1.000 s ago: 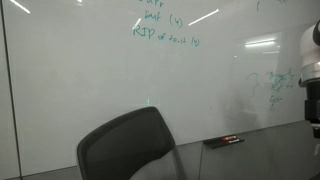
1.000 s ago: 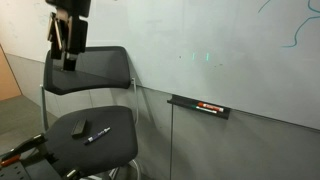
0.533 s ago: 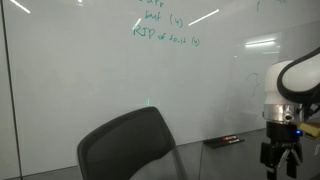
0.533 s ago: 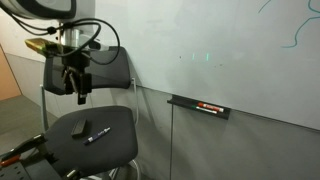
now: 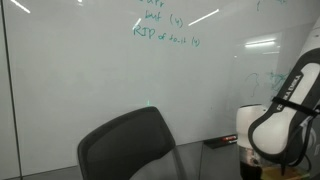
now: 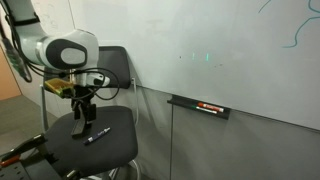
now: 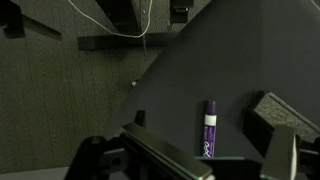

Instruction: Use the marker on the chair to write on the board

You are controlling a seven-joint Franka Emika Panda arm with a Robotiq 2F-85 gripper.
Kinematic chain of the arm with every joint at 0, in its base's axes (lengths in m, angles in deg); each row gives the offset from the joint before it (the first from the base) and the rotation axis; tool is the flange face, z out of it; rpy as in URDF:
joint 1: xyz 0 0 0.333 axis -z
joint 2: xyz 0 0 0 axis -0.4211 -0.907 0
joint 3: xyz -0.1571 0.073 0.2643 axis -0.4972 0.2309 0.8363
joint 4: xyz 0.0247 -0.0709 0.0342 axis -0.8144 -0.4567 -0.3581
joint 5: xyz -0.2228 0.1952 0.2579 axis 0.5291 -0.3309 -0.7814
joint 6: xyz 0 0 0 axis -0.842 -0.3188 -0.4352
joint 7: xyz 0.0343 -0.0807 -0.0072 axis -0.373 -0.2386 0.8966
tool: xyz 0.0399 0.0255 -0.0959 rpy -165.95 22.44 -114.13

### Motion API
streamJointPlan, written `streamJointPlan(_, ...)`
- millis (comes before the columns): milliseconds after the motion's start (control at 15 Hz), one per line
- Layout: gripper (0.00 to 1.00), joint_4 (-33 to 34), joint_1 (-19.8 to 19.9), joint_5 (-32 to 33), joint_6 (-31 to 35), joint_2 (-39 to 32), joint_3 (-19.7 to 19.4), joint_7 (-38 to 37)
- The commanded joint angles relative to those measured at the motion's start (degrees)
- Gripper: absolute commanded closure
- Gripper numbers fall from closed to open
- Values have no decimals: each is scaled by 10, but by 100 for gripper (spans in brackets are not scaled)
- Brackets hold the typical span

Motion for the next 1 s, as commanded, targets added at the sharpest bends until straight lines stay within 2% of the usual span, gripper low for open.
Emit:
streamJointPlan(0,0,99,-29,2,46,-132,-12,-39)
streamJointPlan(200,0,159,-53,-3,72,-196,-23,-58)
streamJointPlan(467,0,204,-87,-6,87,-248,-38,-80)
streamJointPlan(933,0,211,-186,13,97,-257,-85,-119)
